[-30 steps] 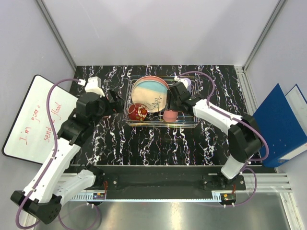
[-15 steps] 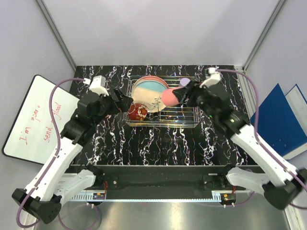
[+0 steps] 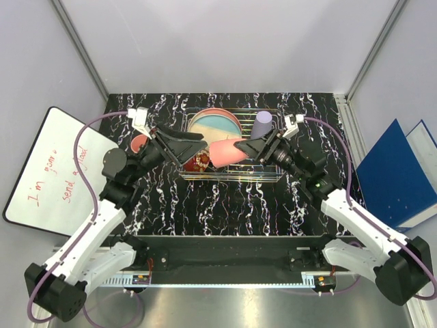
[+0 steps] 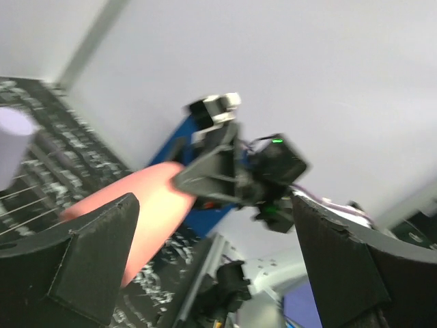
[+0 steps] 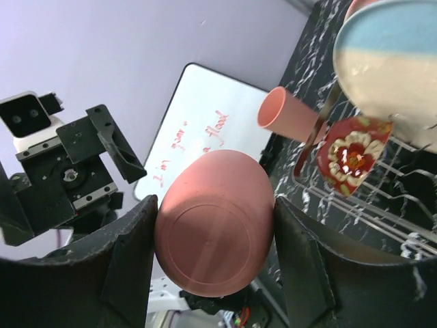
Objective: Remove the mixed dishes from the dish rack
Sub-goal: Place the cup at the center of the board.
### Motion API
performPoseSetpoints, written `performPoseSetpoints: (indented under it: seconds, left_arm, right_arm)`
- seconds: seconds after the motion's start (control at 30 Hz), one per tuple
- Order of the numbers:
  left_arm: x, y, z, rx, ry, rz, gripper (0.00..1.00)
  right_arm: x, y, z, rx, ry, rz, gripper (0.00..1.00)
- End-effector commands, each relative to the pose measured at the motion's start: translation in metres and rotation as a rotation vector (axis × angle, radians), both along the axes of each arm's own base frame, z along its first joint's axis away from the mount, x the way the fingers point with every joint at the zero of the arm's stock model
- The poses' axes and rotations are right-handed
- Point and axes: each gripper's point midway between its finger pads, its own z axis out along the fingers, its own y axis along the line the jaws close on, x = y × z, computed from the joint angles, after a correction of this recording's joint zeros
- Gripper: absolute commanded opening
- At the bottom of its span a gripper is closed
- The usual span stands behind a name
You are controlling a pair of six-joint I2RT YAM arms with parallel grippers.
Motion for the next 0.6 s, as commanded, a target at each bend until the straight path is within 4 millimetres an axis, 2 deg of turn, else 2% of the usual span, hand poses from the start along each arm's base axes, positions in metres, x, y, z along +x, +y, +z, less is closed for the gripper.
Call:
performPoseSetpoints:
  seconds: [0.0,0.37,0.57]
  left_arm:
    - [-0.031,-0.006,0.028,-0.096,-0.115,-0.170,0.99]
    - [-0.024,-0.008,0.007,-0.056,-0.072,-0.151,0.99]
    - [-0.025,-0.010,0.002,-0.058,-0.062,-0.172,0.99]
  right_arm:
    - [-0.022,0.003,0.064,0.215,-0.153,0.106,0.00]
    - [-0.026,0.000,0.096,0.240,-0.237,0.100,0.00]
    - [-0.027,0.005,0.098,0.249,-0.245,0.134,0.00]
